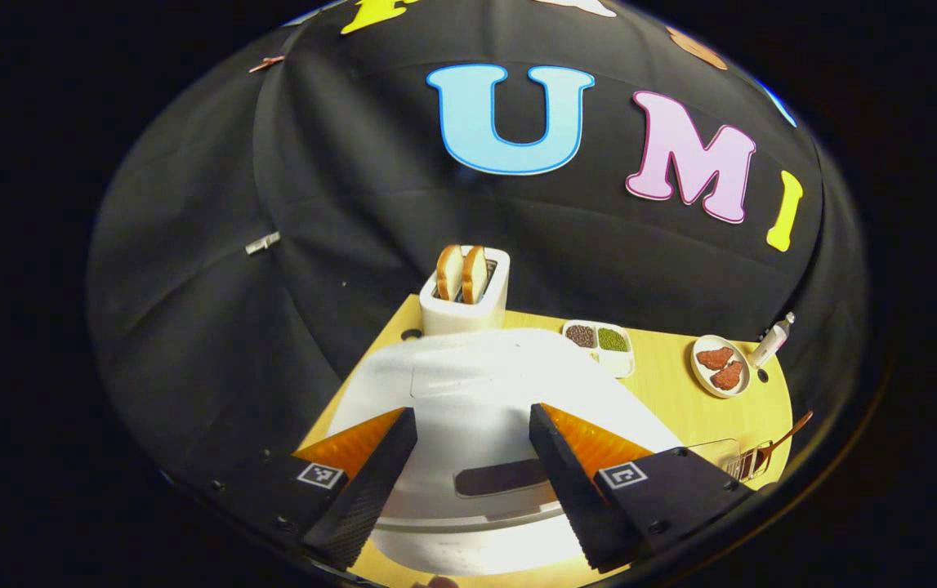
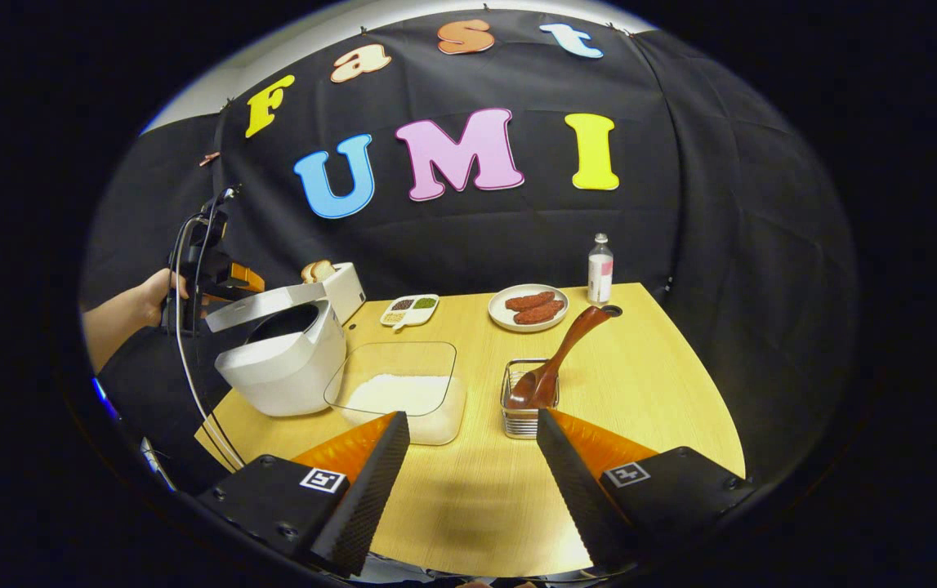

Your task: Close the left gripper, press the button to open the rice cooker; take a wooden spoon from the chopstick holder with the right hand, scoop a spoonful of rice and pour it into the rice cooker, then put the wooden spoon back into the chopstick holder.

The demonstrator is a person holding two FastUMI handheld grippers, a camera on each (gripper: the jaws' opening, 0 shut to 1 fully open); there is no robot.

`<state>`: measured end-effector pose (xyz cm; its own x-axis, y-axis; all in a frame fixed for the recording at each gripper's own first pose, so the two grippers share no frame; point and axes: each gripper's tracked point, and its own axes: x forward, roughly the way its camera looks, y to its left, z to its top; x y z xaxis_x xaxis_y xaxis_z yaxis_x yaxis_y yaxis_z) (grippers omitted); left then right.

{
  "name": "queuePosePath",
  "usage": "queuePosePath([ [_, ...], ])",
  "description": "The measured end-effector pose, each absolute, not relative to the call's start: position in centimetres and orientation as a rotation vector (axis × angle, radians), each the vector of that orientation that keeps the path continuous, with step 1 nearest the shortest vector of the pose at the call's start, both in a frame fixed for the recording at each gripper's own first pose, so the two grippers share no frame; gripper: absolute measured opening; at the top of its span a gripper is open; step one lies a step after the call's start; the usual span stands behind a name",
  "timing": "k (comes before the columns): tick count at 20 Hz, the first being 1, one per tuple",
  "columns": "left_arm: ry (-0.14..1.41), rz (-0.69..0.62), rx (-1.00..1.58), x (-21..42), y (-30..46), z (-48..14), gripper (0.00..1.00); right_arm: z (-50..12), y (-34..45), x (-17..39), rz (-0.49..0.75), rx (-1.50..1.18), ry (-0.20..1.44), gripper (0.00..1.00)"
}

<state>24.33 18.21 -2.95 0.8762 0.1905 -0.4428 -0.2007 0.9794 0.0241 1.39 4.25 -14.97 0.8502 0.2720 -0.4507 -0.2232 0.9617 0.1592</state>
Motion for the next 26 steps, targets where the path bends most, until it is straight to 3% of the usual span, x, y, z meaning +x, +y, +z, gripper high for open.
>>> queuePosePath([
  [9,0.429,0.255,-0.022,23.2,17.8,-8.7,0.99,-16.2,2.9,-0.4,0.233,0.099,0.517,0.99],
  [22,0.37,0.224,0.03,23.4,17.8,-8.2,1.0,-15.9,3.4,0.6,0.212,0.074,0.471,0.99],
  [26,0.303,0.225,0.076,23.1,18.1,-6.1,0.95,-14.0,4.7,1.3,0.228,0.046,0.417,0.99],
])
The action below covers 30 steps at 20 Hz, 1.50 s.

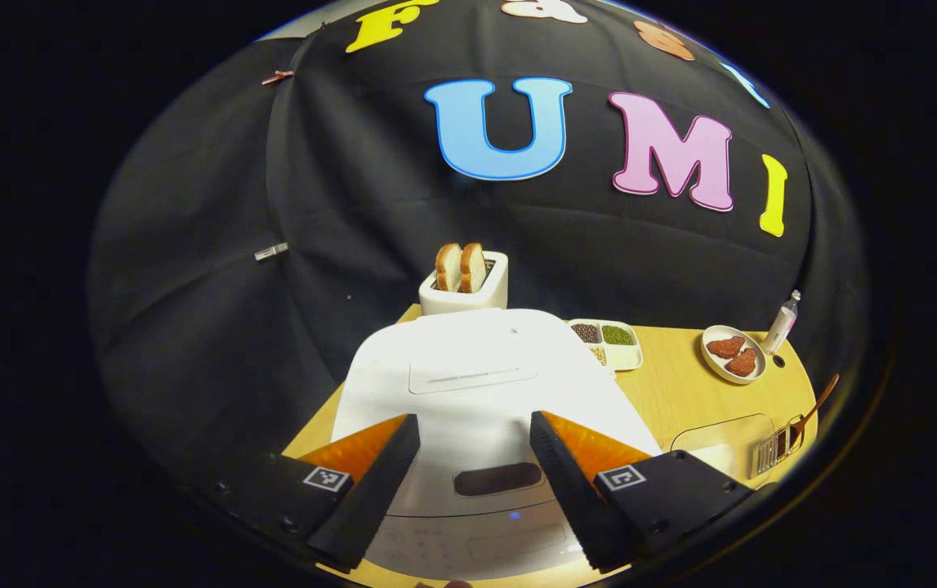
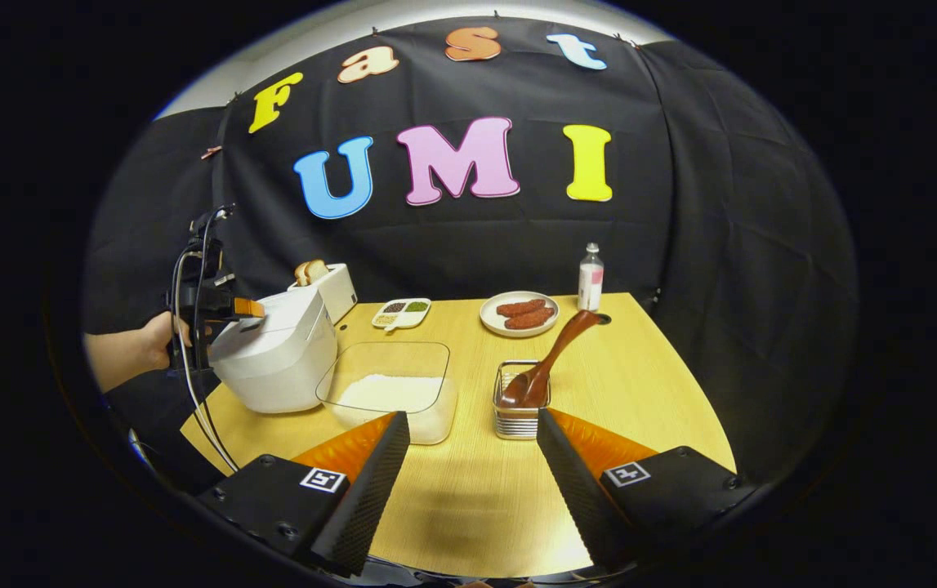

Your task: Close the left gripper, press the button to open the rice cooker; take a wooden spoon from the chopstick holder with the right hand, scoop a spoonful of rice and pour it into the rice cooker, then put the wooden spoon back into the chopstick holder.

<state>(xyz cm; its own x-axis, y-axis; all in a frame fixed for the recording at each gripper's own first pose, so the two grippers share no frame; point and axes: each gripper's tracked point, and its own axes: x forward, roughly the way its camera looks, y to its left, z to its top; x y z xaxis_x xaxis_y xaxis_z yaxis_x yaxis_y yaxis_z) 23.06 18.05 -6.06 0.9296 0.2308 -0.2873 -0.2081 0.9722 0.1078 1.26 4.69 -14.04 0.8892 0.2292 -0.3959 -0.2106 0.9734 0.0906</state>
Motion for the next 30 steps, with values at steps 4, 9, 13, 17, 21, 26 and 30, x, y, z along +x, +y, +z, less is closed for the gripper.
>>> queuePosePath([
  [4,0.233,0.21,0.065,21.3,18.2,-2.7,0.97,-12.5,6.2,1.8,0.237,0.037,0.373,0.99],
  [9,0.043,0.154,0.097,14.5,15.6,4.4,0.96,-8.8,7.4,3.0,0.222,0.025,0.28,0.99],
  [13,-0.073,0.091,0.11,7.3,11.8,7.1,0.96,-4.7,7.5,3.6,0.175,0.023,0.18,0.98],
  [17,-0.061,0.008,0.099,0.3,8.0,5.4,0.96,-1.3,7.0,2.4,0.114,0.002,0.118,0.98],
  [21,-0.022,-0.033,0.016,-4.0,6.7,3.1,0.96,0.5,5.3,0.0,0.046,-0.035,0.086,0.99],
  [26,-0.006,-0.024,-0.003,-4.7,7.7,0.7,0.97,-0.1,5.0,-2.3,-0.019,-0.009,0.111,0.99],
  [30,0.015,-0.026,0.046,-4.1,8.2,0.0,0.95,-0.3,6.0,-2.4,-0.008,-0.015,0.119,0.99],
])
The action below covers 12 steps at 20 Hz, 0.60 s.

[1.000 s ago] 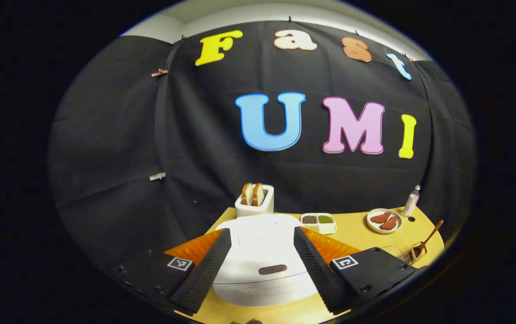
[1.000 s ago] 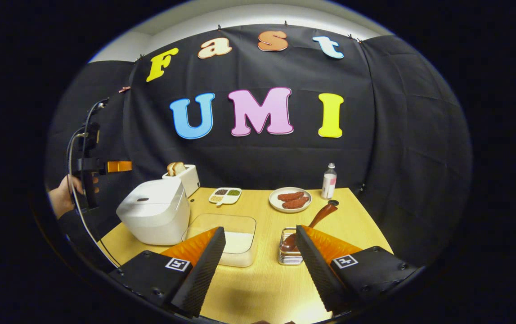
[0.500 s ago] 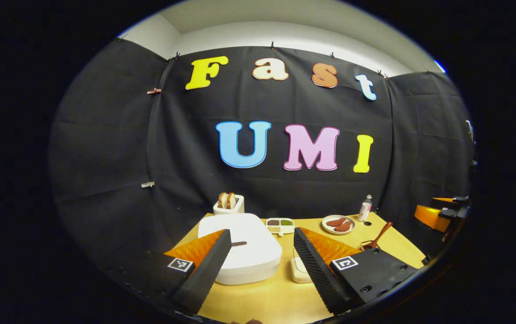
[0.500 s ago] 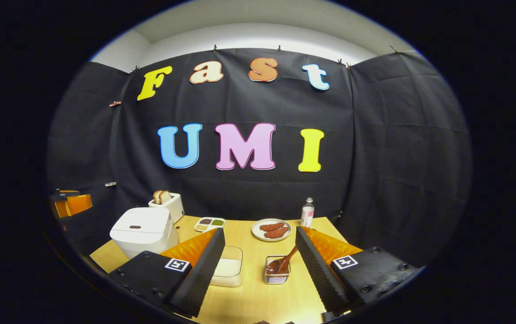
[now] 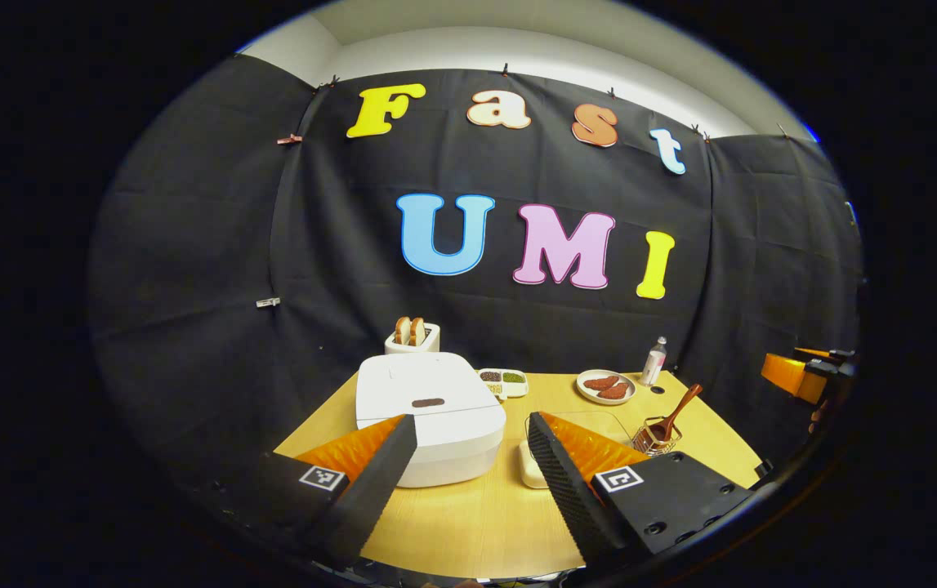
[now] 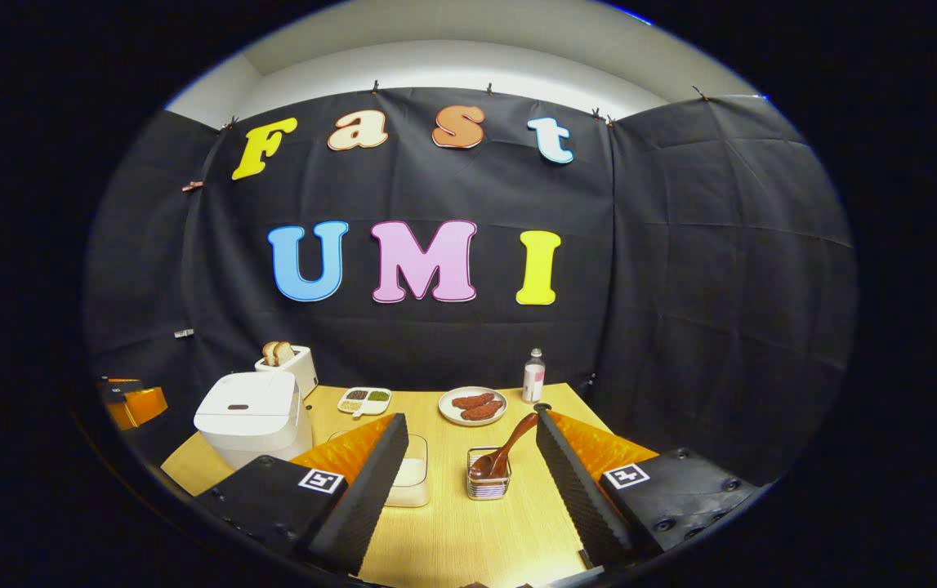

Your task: Close the left gripper, press the button to open the rice cooker; take a wooden spoon from the chopstick holder with the right hand, scoop a spoonful of rice and pour it into the rice cooker, then put the wooden spoon back into the chopstick holder.

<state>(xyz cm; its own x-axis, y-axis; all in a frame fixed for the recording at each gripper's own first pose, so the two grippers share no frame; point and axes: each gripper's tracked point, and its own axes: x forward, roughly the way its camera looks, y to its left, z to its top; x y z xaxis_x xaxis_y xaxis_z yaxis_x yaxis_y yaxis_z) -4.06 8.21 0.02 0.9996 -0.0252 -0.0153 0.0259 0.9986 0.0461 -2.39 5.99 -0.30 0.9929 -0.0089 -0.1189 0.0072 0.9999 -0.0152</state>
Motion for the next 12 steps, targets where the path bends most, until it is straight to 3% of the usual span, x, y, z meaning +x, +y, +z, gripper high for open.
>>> queuePosePath([
  [12,-0.006,-0.06,0.115,-4.3,7.7,-0.5,0.95,-0.5,6.8,-2.4,0.005,0.037,0.154,0.99],
])
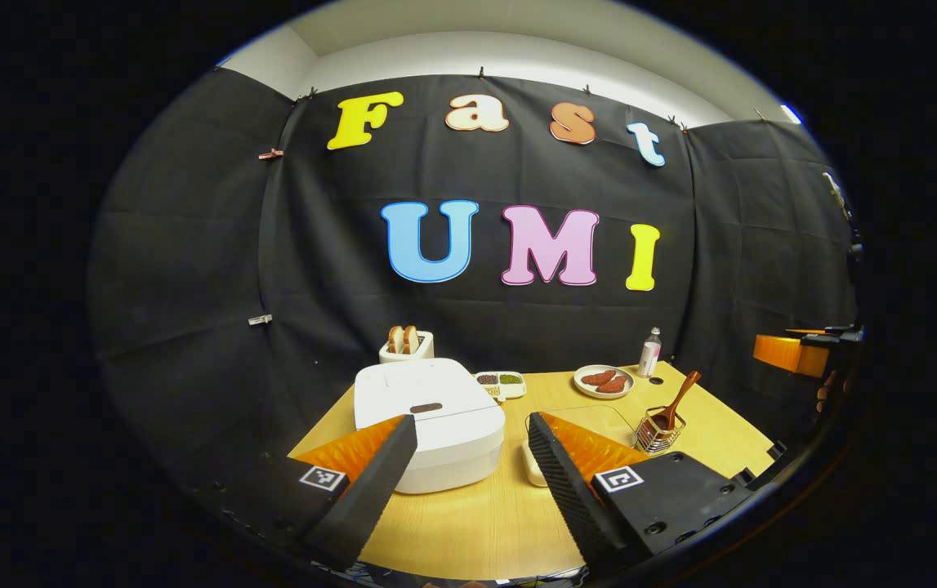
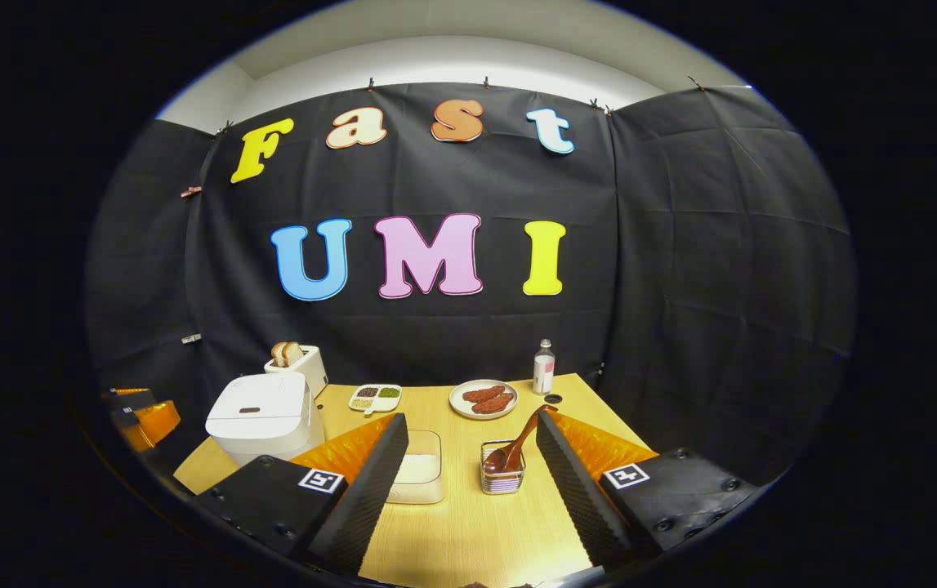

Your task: Close the left gripper, press the button to open the rice cooker; take a wooden spoon from the chopstick holder with the right hand, scoop a spoonful of rice and pour it into the rice cooker, then put the wooden spoon back into the chopstick holder.

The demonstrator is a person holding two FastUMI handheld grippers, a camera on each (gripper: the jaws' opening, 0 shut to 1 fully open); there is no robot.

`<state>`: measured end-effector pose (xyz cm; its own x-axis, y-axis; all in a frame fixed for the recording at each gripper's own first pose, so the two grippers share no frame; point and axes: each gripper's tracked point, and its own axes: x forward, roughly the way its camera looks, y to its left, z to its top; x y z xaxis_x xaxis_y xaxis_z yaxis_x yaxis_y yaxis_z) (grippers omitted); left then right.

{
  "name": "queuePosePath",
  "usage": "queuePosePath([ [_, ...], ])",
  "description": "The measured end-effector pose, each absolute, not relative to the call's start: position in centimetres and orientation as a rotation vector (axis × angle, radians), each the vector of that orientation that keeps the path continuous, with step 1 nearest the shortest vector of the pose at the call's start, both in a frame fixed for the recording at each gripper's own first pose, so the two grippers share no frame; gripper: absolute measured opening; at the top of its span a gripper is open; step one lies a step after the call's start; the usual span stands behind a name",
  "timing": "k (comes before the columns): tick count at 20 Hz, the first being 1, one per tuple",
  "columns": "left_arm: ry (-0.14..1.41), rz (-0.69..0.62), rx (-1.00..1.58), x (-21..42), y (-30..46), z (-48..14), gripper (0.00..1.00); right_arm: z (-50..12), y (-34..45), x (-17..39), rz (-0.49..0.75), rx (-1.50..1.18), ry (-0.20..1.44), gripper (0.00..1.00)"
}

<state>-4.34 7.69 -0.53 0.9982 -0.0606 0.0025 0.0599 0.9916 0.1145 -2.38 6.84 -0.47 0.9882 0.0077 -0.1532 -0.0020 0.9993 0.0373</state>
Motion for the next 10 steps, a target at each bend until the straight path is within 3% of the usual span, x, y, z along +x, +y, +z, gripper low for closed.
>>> queuePosePath([
  [10,0.041,-0.125,0.08,-4.1,6.2,-2.5,0.95,-0.5,5.5,-2.1,-0.016,0.014,0.196,0.99],
])
